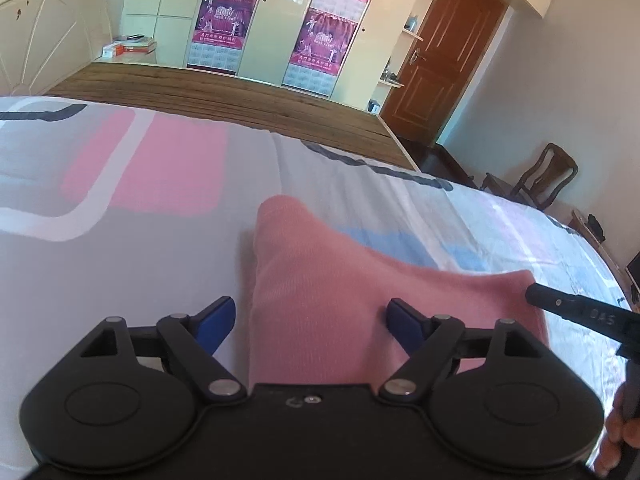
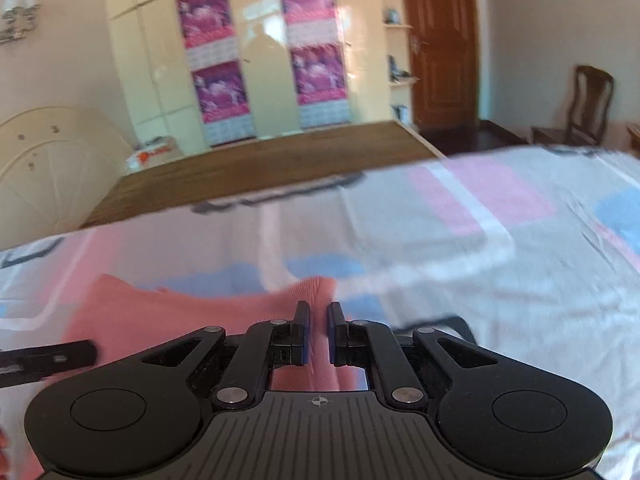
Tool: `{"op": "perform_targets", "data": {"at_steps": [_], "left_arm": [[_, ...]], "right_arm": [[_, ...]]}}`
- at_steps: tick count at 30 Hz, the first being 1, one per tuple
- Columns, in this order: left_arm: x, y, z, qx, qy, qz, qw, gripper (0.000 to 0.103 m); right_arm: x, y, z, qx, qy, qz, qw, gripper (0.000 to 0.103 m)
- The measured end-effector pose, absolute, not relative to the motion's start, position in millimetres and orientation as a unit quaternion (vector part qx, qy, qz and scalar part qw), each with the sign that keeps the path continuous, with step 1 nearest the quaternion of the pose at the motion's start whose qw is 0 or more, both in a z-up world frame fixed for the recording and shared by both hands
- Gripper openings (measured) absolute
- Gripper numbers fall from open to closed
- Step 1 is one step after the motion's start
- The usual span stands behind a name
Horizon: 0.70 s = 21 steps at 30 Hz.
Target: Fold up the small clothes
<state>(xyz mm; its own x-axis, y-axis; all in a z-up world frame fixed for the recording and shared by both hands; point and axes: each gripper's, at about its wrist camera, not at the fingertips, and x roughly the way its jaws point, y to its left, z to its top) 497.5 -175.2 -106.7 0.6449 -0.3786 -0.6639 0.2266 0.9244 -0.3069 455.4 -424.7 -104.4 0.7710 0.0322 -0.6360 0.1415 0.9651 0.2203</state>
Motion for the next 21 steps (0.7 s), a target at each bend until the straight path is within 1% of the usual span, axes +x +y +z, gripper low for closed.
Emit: {"op": "perform_targets", "data": {"at_steps": [2,4,8,10,12,13,16,19,21], "left_arm": [[502,-180,-110,-0.093,0.390,-0.163,0.902,0.071],[506,-183,-115,-0.092,0.397,-0.161,0.899,0.068],[510,-188,-125,-0.089,0.406,-0.150,0.897,0.068],[512,-189,-129,-0.089,0.410,-0.146,0.896,0.070],[512,-193,-132,-0.078,0.406,-0.141,0.899,0.073],[514,-194,-134,-0.076,0.404,-0.138,0.901,0.074],[514,-195,-133,-0.080,0.408,-0.135,0.899,0.075],[508,-191,-123,-0.073,0.405,-0.135,0.901,0.076],[502,-188,-115,-0.065,0.399,-0.137,0.904,0.073]], "right_arm": [[458,-416,-99,0.126,0.337,-0.019,0.933,0.008],[464,-408,-102,0.116,0.341,-0.012,0.933,0.008],[472,-405,-130,0.080,0.370,-0.025,0.925,0.008],[477,-412,-148,0.054,0.381,-0.056,0.921,0.009],[477,-423,-157,0.074,0.380,-0.063,0.920,0.024],[477,-424,-158,0.074,0.379,-0.075,0.919,0.028],[478,-421,-159,0.062,0.378,-0.075,0.921,0.029],[474,-430,-149,0.091,0.375,-0.068,0.920,0.029],[463,-434,-135,0.109,0.360,-0.057,0.925,0.029]]}}
